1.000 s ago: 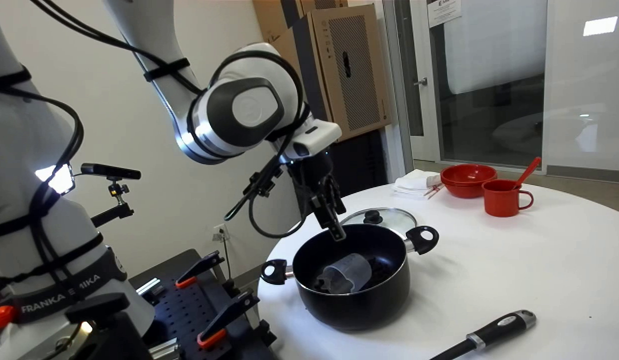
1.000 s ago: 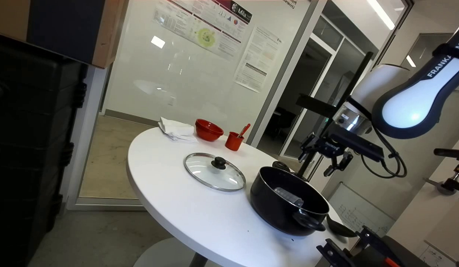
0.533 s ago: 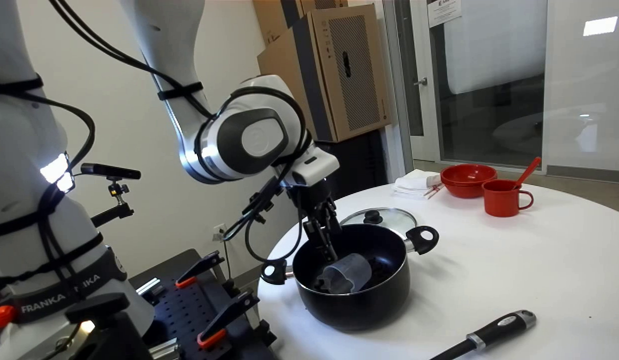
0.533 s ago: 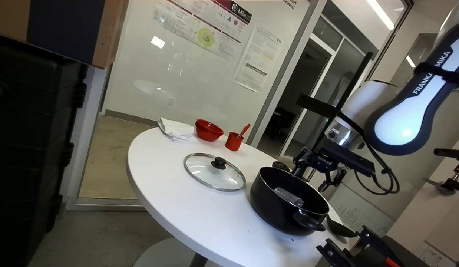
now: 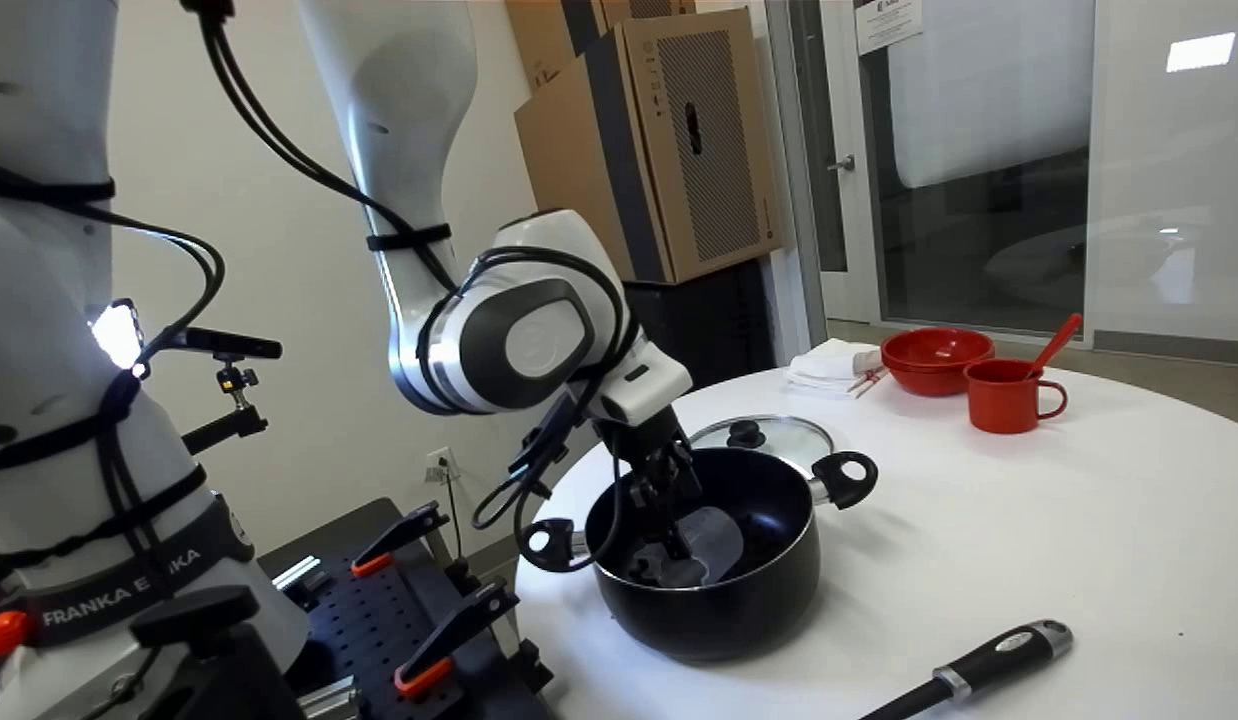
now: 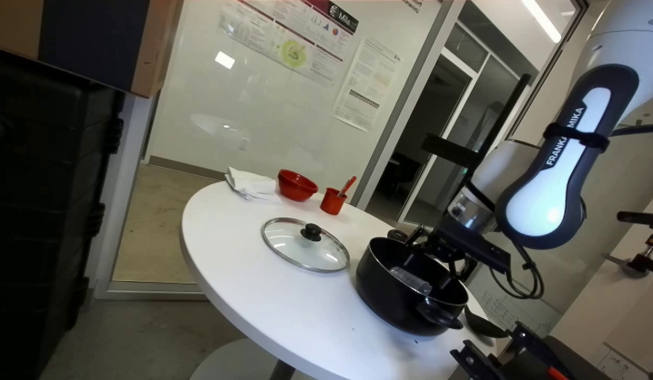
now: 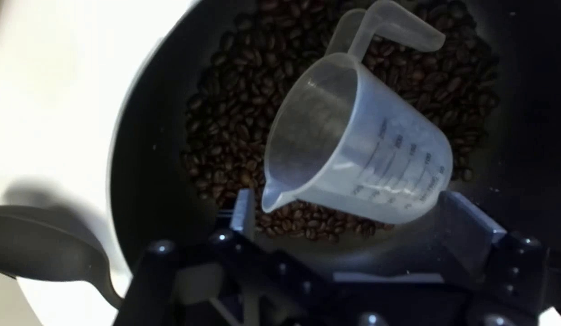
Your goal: Take the cup in the pot and put it on the table
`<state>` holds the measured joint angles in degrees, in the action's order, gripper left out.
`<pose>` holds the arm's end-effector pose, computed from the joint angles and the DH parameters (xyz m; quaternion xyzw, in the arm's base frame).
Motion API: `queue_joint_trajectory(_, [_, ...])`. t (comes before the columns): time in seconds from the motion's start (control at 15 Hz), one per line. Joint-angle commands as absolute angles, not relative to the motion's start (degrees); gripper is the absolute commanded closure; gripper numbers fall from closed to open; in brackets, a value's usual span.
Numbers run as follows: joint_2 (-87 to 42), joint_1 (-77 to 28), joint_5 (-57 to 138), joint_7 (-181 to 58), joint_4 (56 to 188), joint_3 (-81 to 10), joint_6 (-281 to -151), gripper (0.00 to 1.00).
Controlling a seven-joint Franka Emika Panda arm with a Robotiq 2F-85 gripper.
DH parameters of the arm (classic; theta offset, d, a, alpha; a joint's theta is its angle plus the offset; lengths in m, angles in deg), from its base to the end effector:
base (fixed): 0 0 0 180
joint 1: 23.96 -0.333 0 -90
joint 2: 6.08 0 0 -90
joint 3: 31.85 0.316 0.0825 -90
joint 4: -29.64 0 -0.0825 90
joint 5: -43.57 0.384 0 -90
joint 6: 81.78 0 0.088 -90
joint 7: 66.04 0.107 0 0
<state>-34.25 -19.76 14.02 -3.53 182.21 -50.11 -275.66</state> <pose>0.3822 -0.1193 0.1063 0.8918 -0.4390 0.1098 0.0022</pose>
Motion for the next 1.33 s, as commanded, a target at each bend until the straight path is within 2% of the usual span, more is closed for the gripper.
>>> queue_joint_trajectory(0.0, [-39.3, -20.6, 26.6, -10.3, 181.0, -46.7, -276.3, 0.00])
queue_joint_trajectory(0.2, [-41.1, -21.0, 38.4, -17.9, 181.5, -43.3, -277.7, 0.00])
queue_joint_trajectory(0.27, [-41.4, -20.6, 41.5, -19.9, 181.4, -42.0, -277.9, 0.22])
queue_joint_trajectory(0.4, [-41.6, -19.9, 46.3, -23.3, 181.6, -39.6, -278.4, 0.34])
queue_joint_trajectory(0.67, [-41.3, -17.8, 51.5, -28.1, 182.3, -35.7, -279.7, 0.66])
queue_joint_trajectory(1.0, [-38.1, -14.8, 52.9, -32.0, 183.9, -32.0, -279.7, 1.00])
queue_joint_trajectory(1.13, [-35.8, -12.8, 52.0, -33.5, 185.6, -30.2, -279.8, 0.97])
queue_joint_trajectory(1.27, [-33.1, -10.6, 51.1, -35.1, 188.1, -28.3, -279.8, 1.00])
